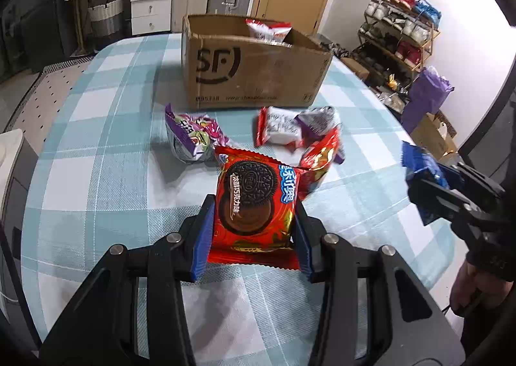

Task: Organize snacks
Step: 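Carry both Oreo packs over the cardboard box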

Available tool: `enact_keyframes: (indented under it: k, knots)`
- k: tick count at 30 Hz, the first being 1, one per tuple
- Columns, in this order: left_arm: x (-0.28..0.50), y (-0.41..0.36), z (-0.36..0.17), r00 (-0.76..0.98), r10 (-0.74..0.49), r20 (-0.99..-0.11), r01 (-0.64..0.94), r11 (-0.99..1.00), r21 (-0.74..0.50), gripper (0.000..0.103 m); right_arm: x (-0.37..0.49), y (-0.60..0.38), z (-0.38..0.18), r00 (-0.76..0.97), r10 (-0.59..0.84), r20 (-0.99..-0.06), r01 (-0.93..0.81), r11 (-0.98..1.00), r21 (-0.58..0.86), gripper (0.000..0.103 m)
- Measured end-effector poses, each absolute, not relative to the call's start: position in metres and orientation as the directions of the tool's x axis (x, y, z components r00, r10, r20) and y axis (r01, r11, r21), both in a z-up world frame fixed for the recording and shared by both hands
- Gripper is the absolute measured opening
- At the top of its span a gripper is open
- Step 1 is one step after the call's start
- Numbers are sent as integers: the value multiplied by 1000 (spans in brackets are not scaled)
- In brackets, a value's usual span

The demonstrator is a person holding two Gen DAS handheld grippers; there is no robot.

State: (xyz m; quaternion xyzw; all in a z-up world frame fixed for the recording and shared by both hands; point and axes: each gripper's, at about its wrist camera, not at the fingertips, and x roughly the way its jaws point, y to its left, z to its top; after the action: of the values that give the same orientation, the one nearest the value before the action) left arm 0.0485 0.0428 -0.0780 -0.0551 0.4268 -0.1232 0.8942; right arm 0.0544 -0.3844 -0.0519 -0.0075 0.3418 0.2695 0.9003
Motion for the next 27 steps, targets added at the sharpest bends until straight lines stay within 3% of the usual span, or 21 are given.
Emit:
enact_keyframes:
  k: [15,18,27]
  knots:
    - [58,45,-10,658,-267,-704,227,962,-152,41,82,-371,-7,615,555,-559,-548,812,202,45]
    - [69,46,6,691,-226,-687,215,971,-103,41,95,-368,3,612,567,-552,-562,802,202,45]
    - [116,53,42,710,-227,-666,212,972,-105,41,145,-370,36,634,574,-518,-571,800,187,45]
